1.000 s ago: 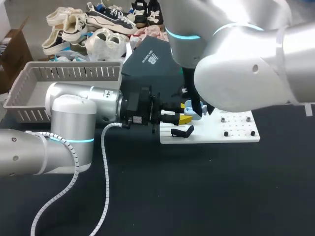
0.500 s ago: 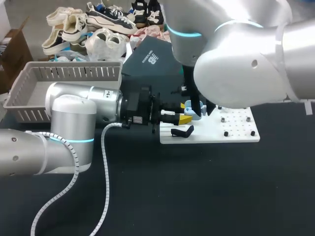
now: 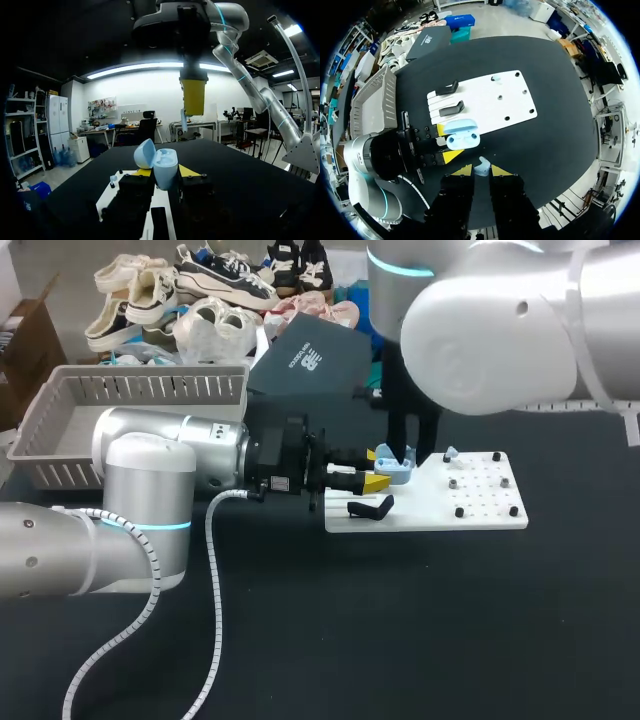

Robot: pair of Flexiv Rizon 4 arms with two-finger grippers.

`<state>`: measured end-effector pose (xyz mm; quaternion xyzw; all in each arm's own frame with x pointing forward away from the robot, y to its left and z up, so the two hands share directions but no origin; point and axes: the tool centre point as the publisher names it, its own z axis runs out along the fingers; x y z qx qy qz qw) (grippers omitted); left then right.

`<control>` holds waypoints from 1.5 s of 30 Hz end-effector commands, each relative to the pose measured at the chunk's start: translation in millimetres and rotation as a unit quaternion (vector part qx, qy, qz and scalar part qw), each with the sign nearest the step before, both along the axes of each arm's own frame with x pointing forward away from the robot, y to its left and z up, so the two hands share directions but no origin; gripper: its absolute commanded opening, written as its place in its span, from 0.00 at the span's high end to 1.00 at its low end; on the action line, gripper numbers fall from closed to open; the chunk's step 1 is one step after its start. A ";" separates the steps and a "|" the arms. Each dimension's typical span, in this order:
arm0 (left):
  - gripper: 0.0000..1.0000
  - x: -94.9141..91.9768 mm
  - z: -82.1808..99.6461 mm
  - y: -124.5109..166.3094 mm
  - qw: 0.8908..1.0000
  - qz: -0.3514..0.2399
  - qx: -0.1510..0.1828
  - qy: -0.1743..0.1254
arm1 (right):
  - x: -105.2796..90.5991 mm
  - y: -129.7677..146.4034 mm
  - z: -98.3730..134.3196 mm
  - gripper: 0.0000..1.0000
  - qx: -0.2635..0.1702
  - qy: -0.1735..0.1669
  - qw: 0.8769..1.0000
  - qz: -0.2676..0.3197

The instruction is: Pick up each earbud case from the left stands, insert the matching earbuds, close the lid, and place the case in the box.

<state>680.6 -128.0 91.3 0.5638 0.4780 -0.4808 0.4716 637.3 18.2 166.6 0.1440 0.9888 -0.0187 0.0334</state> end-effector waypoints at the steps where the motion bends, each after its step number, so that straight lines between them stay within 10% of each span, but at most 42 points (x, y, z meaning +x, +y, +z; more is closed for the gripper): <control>1: 1.00 -0.3 -0.6 0.1 1.000 0.001 -0.001 -0.001 | -1.6 0.2 -0.6 1.00 -0.001 -0.003 1.000 -0.002; 45: 1.00 -0.3 -0.6 0.1 1.000 0.001 -0.001 -0.001 | 31.2 8.1 -14.2 1.00 -0.057 -0.002 0.996 -0.068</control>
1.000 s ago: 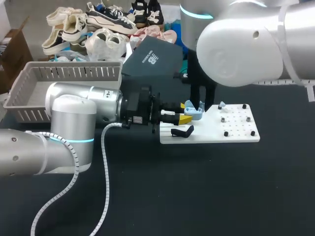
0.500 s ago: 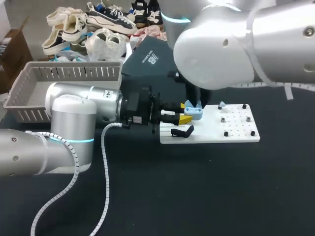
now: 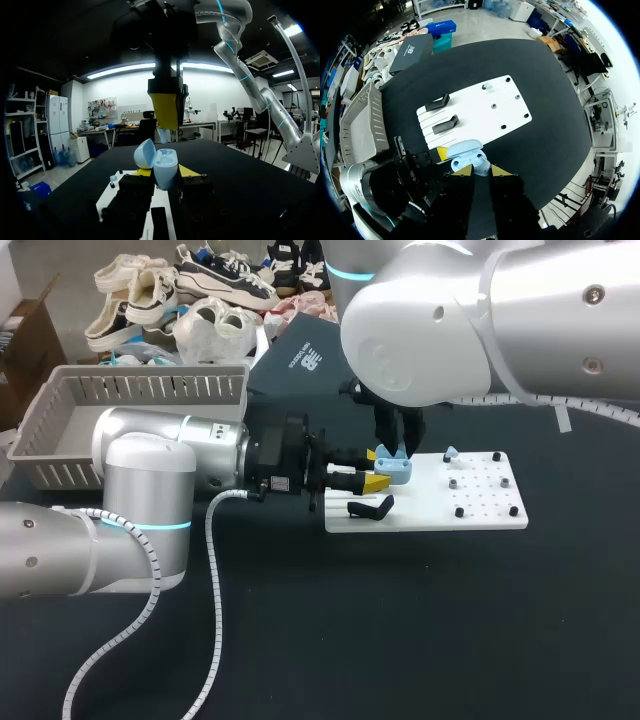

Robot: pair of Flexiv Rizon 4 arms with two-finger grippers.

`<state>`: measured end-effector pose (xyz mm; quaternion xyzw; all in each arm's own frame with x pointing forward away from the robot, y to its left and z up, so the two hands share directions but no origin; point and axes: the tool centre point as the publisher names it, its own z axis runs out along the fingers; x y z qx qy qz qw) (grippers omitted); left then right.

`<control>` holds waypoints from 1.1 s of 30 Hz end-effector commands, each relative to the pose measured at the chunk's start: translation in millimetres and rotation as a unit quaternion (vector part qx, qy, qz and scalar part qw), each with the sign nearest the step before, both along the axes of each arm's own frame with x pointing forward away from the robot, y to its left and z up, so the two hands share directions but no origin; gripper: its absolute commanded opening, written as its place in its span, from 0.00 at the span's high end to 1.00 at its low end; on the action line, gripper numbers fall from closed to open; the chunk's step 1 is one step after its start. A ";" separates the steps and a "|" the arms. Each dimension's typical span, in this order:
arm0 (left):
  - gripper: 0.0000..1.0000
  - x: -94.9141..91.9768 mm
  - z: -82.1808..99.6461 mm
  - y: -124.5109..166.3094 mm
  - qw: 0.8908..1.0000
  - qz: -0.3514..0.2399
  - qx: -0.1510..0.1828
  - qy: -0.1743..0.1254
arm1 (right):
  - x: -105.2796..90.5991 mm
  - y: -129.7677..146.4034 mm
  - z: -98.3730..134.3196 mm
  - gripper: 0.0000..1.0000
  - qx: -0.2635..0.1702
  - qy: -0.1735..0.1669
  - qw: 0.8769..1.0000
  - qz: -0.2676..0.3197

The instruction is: Pick up each earbud case from the left stands, insert the matching earbuds, close the lid, and place the case in the box.

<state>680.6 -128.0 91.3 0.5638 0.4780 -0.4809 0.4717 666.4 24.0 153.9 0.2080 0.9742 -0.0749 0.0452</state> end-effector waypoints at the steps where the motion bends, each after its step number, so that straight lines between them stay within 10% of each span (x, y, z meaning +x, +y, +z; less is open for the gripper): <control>1: 1.00 -0.3 -0.6 0.1 1.000 0.001 -0.001 -0.001 | 2.4 2.9 -2.1 1.00 -0.002 0.004 1.000 -0.002; 33: 1.00 -0.3 -0.6 0.1 1.000 0.001 -0.001 -0.001 | 4.4 -1.5 -14.0 1.00 -0.007 0.019 1.000 -0.005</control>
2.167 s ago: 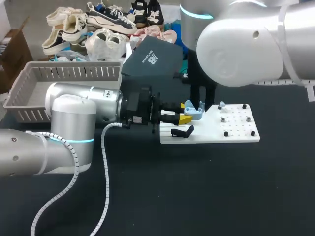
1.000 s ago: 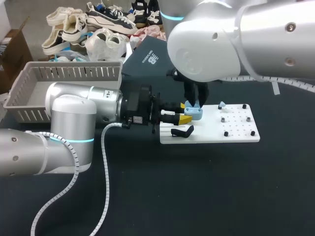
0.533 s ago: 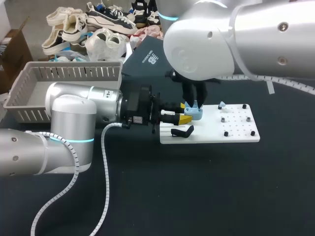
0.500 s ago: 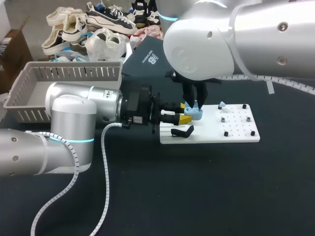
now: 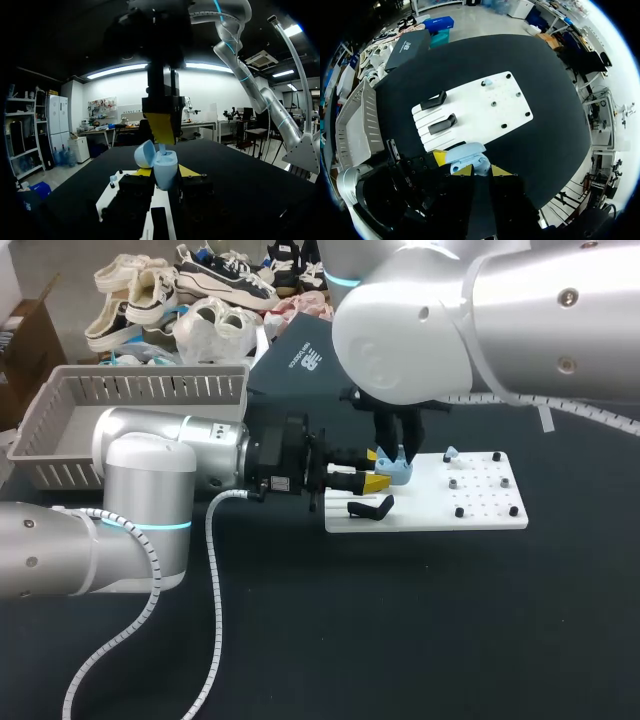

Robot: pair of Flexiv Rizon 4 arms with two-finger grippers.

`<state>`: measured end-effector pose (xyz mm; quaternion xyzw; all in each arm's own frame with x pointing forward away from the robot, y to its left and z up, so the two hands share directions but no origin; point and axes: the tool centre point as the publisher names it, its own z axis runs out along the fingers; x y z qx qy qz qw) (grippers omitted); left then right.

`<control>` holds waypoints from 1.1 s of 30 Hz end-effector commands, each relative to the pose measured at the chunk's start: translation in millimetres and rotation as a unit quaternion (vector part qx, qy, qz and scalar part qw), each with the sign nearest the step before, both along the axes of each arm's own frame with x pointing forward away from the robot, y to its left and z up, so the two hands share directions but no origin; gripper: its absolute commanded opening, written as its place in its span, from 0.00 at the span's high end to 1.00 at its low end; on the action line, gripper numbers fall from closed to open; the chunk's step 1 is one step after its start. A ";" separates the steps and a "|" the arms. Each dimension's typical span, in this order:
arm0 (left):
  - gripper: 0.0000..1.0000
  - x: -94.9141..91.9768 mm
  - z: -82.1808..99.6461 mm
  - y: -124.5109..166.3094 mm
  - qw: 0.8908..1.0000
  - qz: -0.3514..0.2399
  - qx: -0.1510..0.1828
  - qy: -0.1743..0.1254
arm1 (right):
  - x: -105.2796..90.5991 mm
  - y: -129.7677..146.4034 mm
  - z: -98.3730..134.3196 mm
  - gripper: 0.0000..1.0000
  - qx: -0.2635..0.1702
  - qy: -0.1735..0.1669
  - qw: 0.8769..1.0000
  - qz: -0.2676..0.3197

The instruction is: Pick up each earbud case from the left stands, insert the matching earbuds, close the lid, and place the case in the box.

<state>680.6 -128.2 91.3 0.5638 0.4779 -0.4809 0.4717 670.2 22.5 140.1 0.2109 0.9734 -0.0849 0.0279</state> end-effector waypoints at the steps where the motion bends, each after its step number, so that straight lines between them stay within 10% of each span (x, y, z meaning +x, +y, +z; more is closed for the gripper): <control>1: 1.00 -0.4 -0.6 0.3 1.000 0.001 -0.001 -0.001 | 0.8 0.1 -0.5 1.00 -0.002 0.000 1.000 0.000; 15: 1.00 -0.4 -0.6 0.3 1.000 0.001 -0.001 -0.001 | 1.4 1.9 -6.0 1.00 -0.009 0.009 1.000 0.001; 20: 1.00 -0.4 -0.6 0.3 1.000 0.001 -0.001 -0.001 | 1.7 2.3 -6.7 0.68 -0.008 0.012 1.000 0.001; 33: 1.00 -0.4 -0.6 0.3 1.000 0.001 -0.001 -0.001 | -11.5 -17.4 23.6 0.66 0.069 -0.017 0.997 -0.005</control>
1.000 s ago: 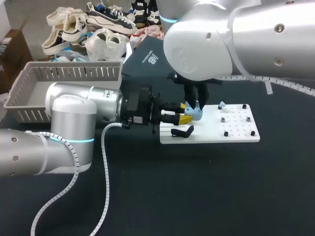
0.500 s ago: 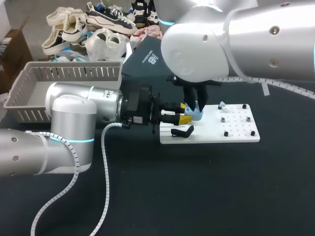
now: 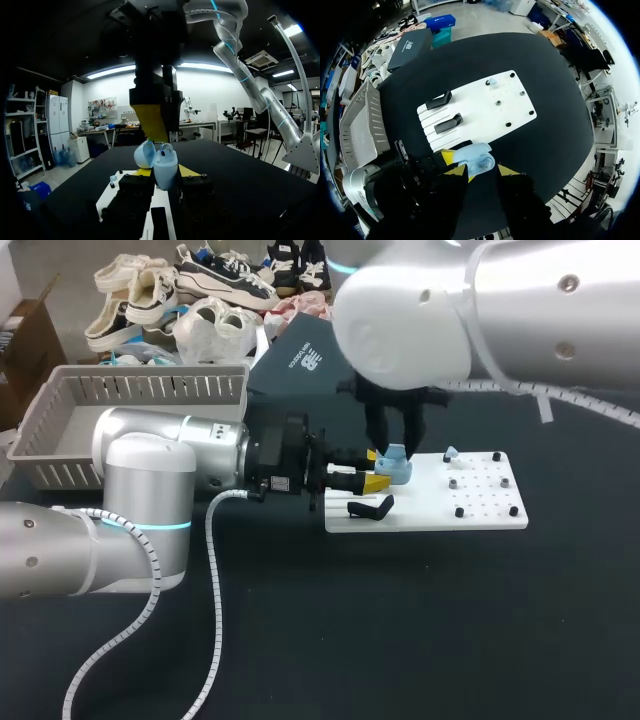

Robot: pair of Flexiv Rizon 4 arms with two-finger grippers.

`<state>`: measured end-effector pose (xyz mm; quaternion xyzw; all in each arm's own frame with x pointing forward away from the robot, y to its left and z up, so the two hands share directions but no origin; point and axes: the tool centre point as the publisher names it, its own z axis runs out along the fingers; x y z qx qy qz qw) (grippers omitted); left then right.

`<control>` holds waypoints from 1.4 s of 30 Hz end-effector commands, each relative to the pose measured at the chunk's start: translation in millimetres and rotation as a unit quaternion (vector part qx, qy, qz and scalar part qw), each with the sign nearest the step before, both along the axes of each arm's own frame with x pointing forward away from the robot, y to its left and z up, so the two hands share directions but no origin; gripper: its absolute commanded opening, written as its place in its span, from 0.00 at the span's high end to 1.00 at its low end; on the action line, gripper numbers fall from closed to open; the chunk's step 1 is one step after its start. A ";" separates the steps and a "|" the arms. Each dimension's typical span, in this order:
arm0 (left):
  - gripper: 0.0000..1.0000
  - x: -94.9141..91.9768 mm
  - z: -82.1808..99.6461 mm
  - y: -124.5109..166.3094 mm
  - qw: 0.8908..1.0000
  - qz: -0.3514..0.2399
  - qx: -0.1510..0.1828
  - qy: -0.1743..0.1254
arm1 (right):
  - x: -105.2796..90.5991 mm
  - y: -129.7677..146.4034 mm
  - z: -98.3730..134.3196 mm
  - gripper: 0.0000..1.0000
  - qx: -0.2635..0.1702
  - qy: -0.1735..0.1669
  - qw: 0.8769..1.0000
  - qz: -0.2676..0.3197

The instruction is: Pick up each earbud case from the left stands, insert the matching earbuds, close the lid, and place the case in the box.

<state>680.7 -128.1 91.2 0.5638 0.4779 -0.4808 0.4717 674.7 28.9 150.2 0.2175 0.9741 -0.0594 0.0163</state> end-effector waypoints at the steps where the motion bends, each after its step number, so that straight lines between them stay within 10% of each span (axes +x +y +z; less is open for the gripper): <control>1: 1.00 -0.4 -0.5 0.1 1.000 0.001 -0.001 -0.001 | -16.7 -27.1 16.9 0.67 0.051 -0.028 0.998 0.001; 8: 1.00 -0.4 -0.5 0.1 1.000 0.001 -0.001 -0.001 | -10.1 -47.2 33.3 0.51 0.084 -0.079 0.993 0.021; 10: 1.00 -0.4 -0.5 0.1 1.000 0.001 -0.001 -0.001 | -4.3 -54.7 38.1 0.24 0.098 -0.106 0.989 0.027; 15: 1.00 -0.4 -0.5 0.1 1.000 0.001 -0.001 -0.001 | 6.4 -70.5 46.2 0.35 0.124 -0.204 0.967 0.090; 19: 1.00 -0.4 -0.5 0.1 1.000 0.001 -0.001 -0.001 | 13.2 -80.4 40.5 0.50 0.134 -0.204 0.963 0.118; 42: 1.00 -0.4 -0.5 0.1 1.000 0.001 -0.001 -0.001 | 72.5 -93.6 -40.8 0.44 0.165 -0.150 0.970 0.101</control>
